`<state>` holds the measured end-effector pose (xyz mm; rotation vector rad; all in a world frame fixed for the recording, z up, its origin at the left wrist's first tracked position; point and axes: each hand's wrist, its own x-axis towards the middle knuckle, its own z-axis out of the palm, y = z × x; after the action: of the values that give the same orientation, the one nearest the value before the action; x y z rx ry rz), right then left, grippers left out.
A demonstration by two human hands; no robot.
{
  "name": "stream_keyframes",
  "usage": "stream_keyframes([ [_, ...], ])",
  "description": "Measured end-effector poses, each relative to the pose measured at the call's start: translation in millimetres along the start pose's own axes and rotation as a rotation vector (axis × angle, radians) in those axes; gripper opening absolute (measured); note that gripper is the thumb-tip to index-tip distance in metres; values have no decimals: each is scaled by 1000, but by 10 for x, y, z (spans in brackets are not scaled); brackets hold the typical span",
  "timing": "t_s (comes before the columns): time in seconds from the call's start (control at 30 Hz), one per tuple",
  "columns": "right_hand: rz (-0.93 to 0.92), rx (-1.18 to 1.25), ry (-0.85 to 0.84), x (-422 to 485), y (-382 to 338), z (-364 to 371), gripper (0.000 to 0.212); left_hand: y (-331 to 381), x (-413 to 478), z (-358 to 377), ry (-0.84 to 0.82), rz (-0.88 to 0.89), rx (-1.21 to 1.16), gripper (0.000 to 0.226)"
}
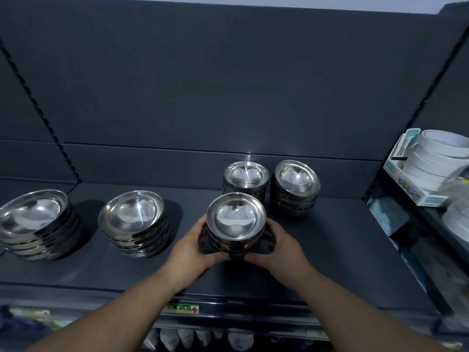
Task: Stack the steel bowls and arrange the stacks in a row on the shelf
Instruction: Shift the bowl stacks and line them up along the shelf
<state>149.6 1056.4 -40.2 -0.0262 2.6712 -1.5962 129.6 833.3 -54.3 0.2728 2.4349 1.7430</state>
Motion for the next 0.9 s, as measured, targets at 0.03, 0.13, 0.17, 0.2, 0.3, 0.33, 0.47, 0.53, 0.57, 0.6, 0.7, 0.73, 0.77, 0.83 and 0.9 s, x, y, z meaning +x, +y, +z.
stream_keyframes([
  [0.03,-7,-1,0,-3,-19,-16,96,11,-5,-8,7,4,-1,103],
  [0.13,-20,35,26,18,-73,-70,103,69,-13,-32,33,17,14,109],
  [0.17,-27,46,34,28,-85,-84,101,81,-7,-40,41,19,18,108],
  [0.2,-39,49,40,36,-91,-92,96,87,2,-46,47,23,25,106],
  [0.3,-64,58,52,39,-97,-88,84,88,20,-58,59,35,49,105],
  [0.33,-68,67,55,37,-96,-82,83,90,20,-61,67,38,55,104],
  [0.47,-76,84,55,28,-91,-69,82,108,8,-66,96,56,76,102],
  [0.53,-74,81,55,26,-72,-60,81,102,6,-73,100,61,74,103],
  [0.57,-71,78,53,26,-58,-54,80,99,6,-77,98,64,73,102],
  [0.6,-68,82,51,26,-43,-50,80,96,8,-76,94,67,71,102],
  [0.7,-58,102,37,37,0,-30,84,96,11,-65,70,69,40,100],
  [0.73,-55,101,29,43,9,-18,87,91,16,-60,61,66,27,100],
  [0.77,-54,99,22,49,15,-7,89,86,18,-58,56,64,20,99],
  [0.83,-49,91,20,66,27,9,92,71,25,-57,52,61,21,99],
  [0.9,-56,78,28,78,31,13,92,55,32,-59,56,59,34,98],
])
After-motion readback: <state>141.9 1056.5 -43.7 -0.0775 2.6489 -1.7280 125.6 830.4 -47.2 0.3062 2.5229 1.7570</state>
